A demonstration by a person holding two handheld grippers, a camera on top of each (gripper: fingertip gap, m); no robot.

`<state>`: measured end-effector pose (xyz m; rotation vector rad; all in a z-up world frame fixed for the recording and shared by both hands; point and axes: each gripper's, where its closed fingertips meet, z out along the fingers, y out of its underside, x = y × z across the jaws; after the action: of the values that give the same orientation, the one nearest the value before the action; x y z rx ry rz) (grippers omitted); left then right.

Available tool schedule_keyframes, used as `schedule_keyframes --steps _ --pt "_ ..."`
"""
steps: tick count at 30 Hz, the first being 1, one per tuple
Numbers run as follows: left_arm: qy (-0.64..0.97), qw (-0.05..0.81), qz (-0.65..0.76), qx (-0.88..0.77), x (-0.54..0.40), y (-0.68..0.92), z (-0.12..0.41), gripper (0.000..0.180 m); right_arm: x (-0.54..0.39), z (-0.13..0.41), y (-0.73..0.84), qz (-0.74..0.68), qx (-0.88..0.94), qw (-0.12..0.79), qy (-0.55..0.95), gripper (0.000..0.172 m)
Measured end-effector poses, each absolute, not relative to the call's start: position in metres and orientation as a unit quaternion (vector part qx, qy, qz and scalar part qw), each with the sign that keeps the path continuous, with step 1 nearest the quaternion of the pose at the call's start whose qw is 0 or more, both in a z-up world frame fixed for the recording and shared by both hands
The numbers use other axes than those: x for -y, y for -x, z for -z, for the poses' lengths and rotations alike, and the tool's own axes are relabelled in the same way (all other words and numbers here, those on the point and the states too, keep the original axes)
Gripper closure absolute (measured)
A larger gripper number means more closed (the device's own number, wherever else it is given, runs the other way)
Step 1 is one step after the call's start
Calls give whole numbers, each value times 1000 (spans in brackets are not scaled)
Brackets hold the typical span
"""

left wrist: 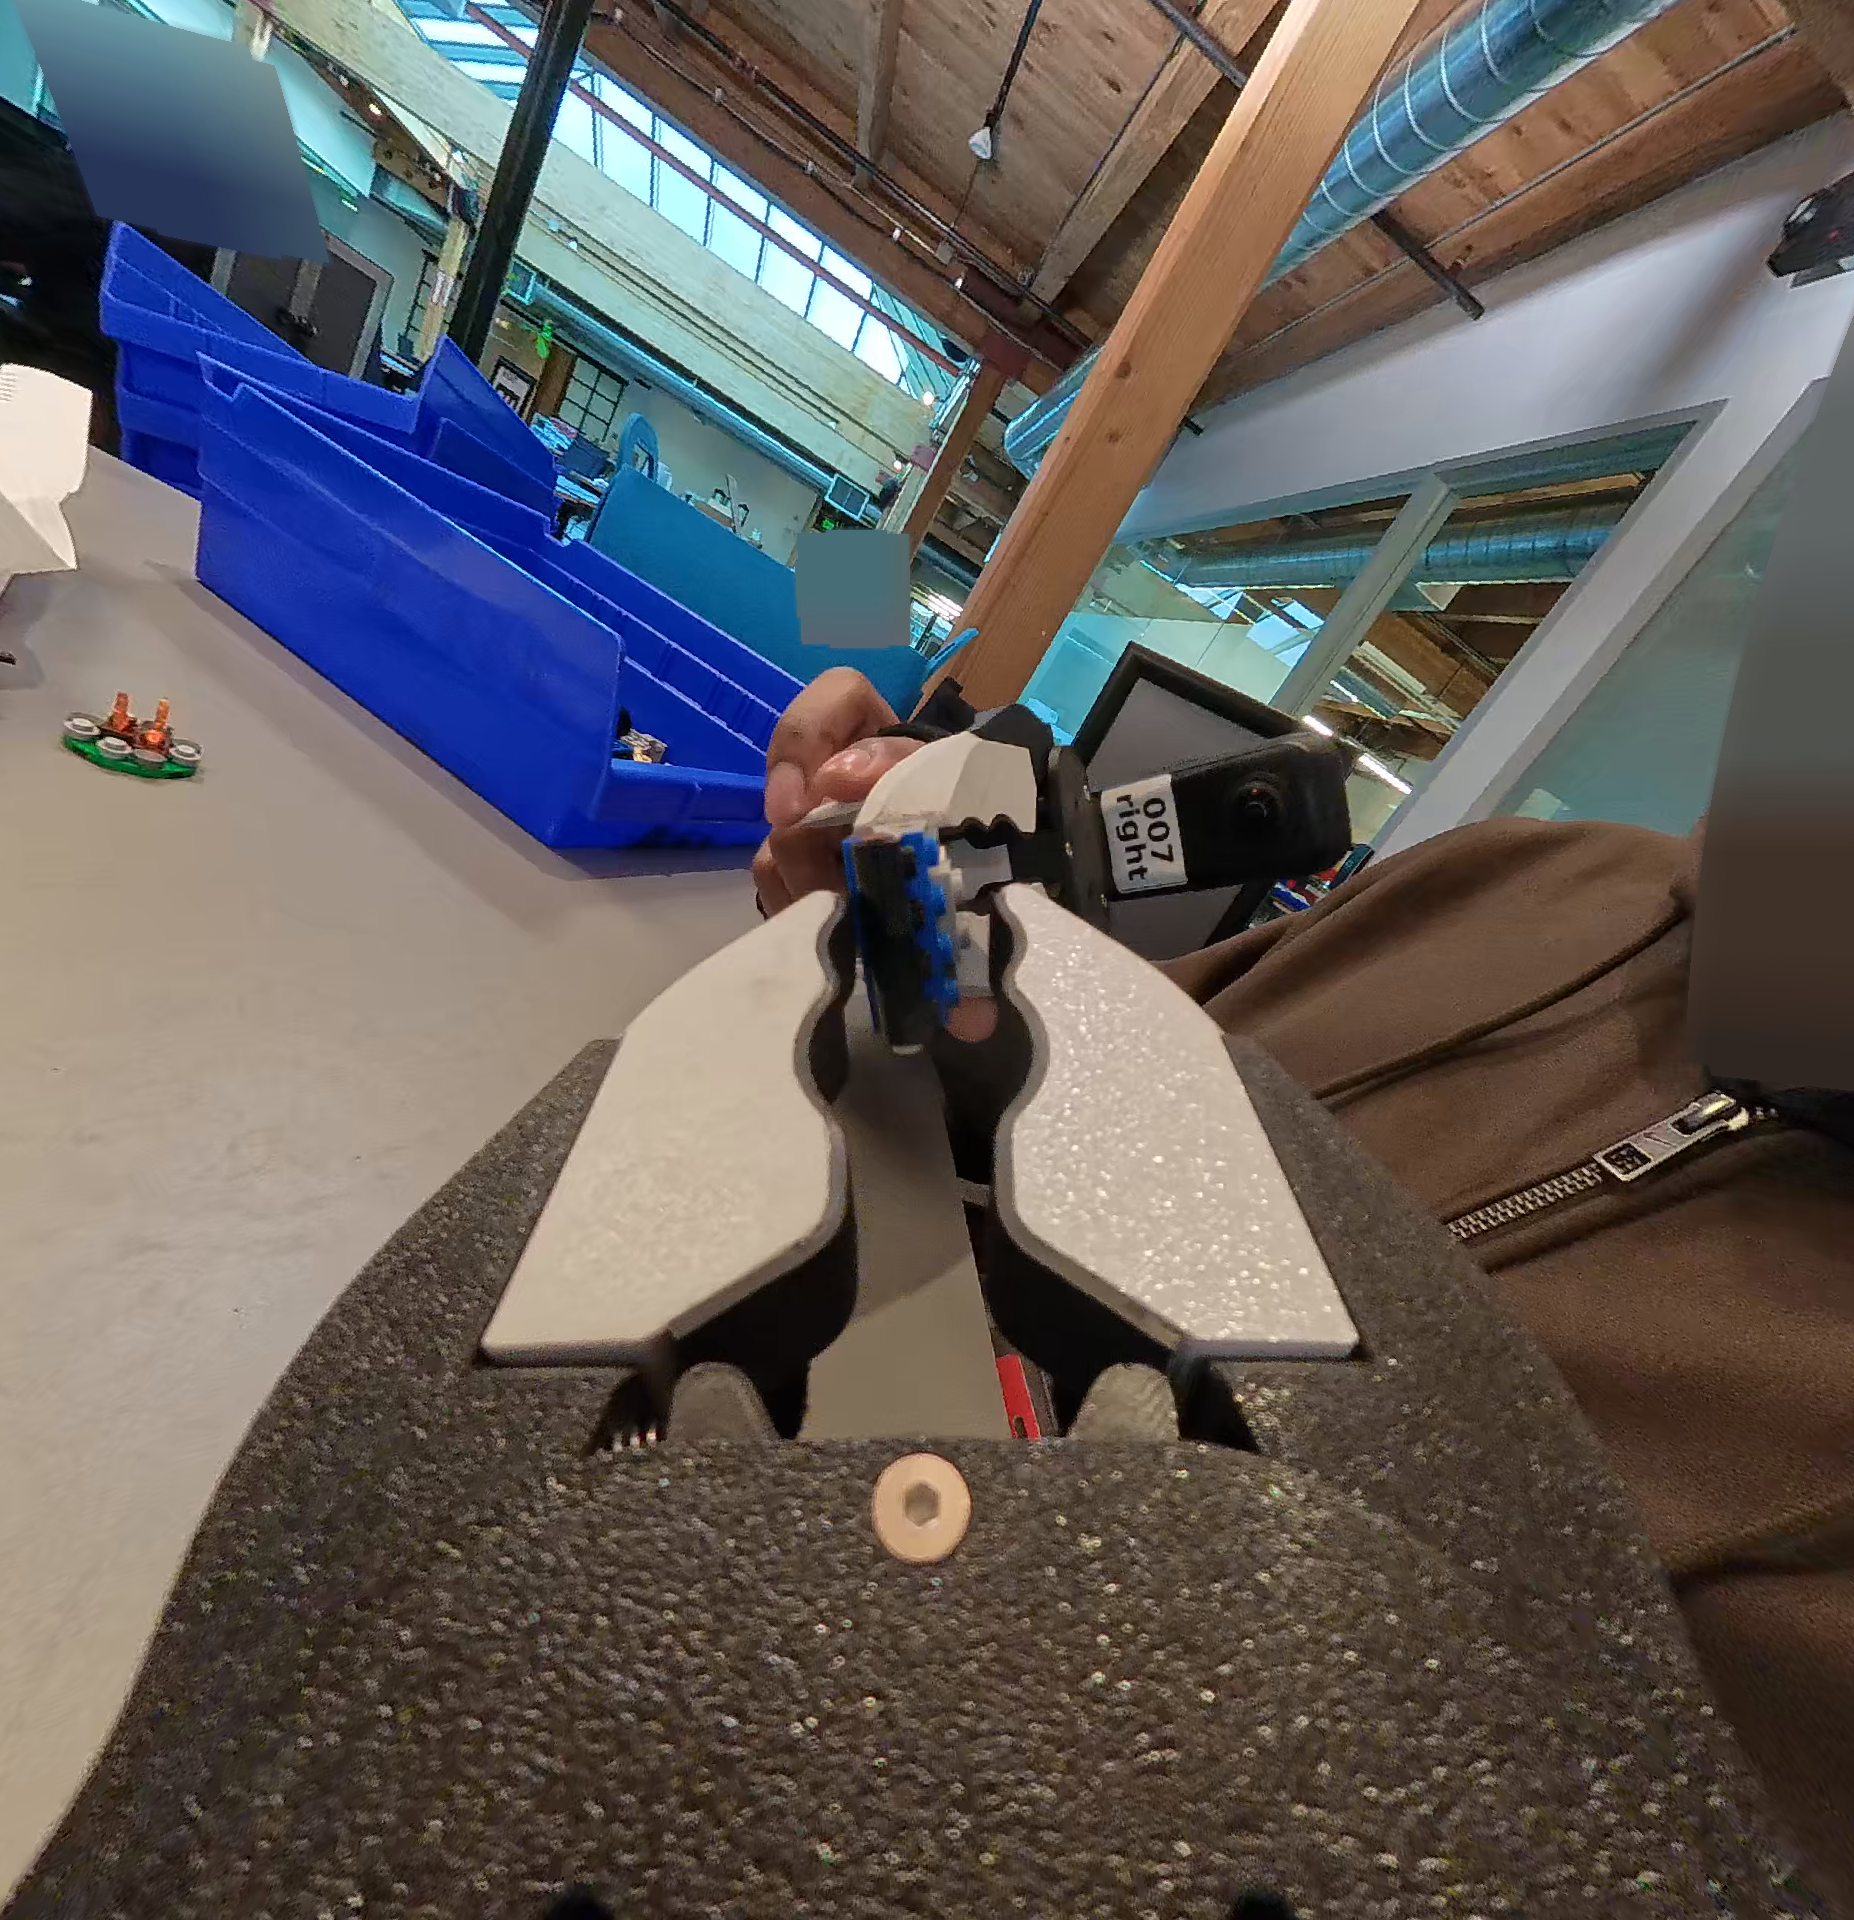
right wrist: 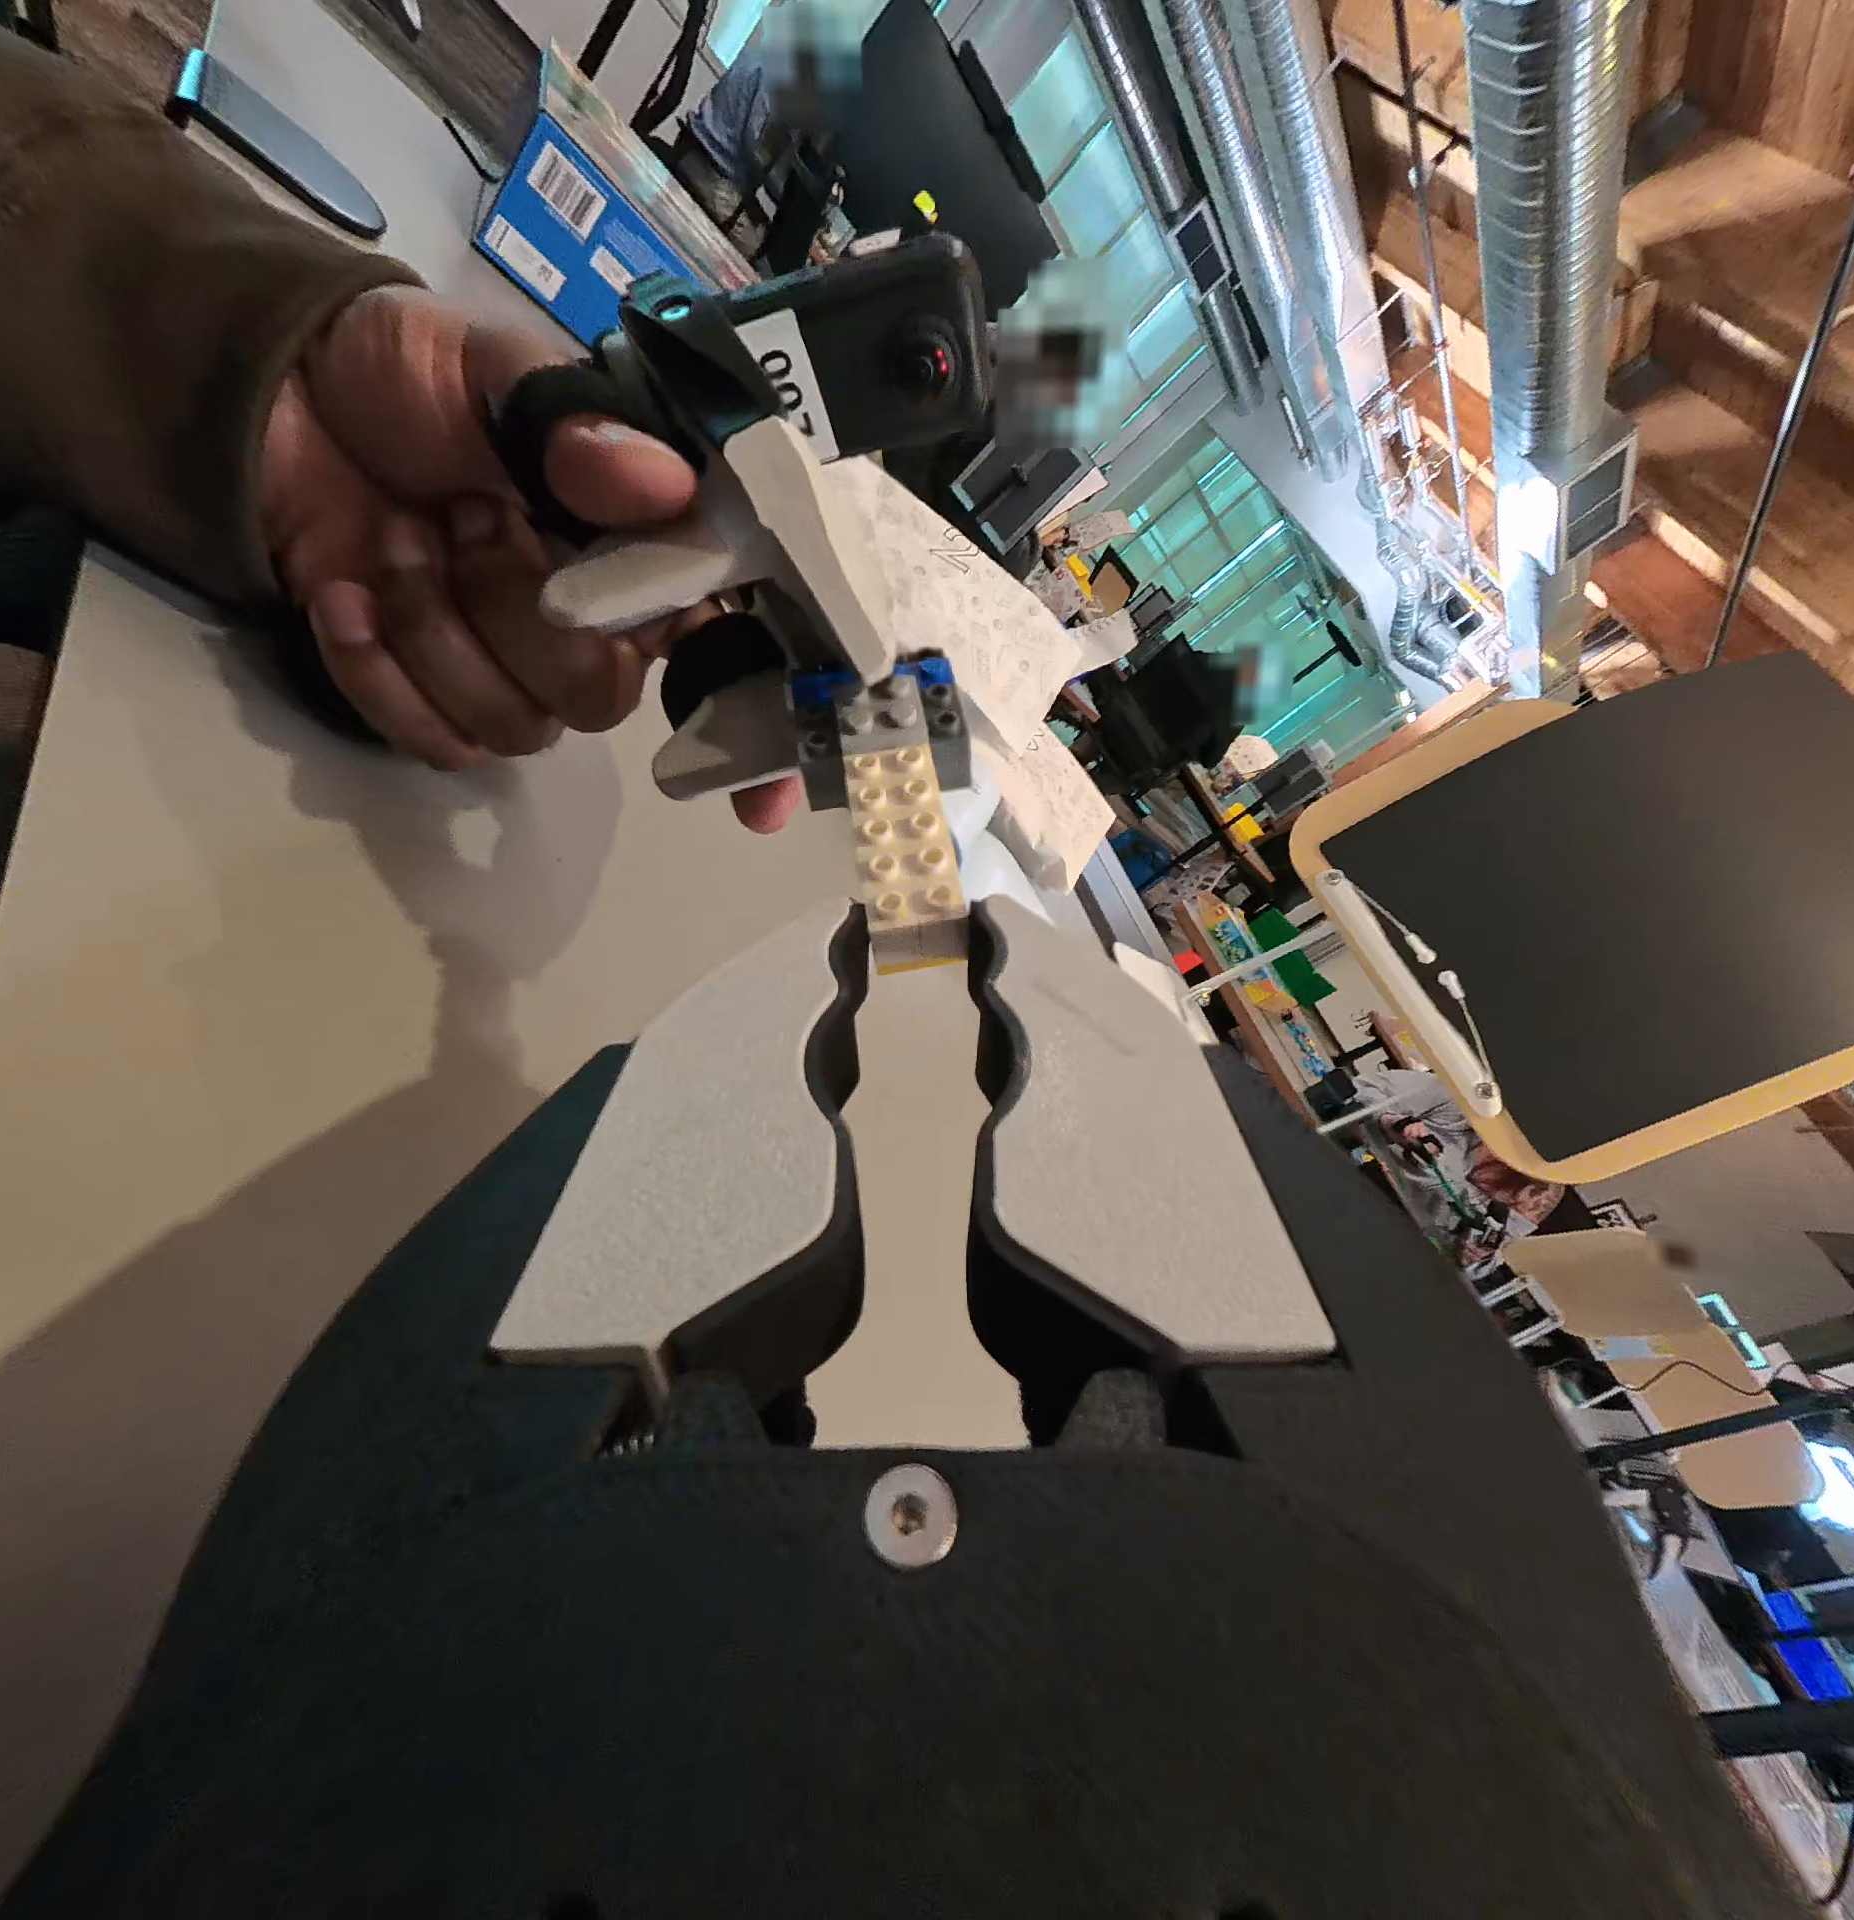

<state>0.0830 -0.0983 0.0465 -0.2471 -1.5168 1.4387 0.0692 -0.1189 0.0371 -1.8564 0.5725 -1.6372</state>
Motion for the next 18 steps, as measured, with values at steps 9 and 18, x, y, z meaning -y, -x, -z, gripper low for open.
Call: schedule_keyframes --steps 9,18 --pt "184 421 -606 649 92 -61 -43 159 110 -32 -62 667 -124 223 700 154" --pt "483 -2 -629 609 82 -44 -18 161 111 -9 -51 520 -196 329 764 138"
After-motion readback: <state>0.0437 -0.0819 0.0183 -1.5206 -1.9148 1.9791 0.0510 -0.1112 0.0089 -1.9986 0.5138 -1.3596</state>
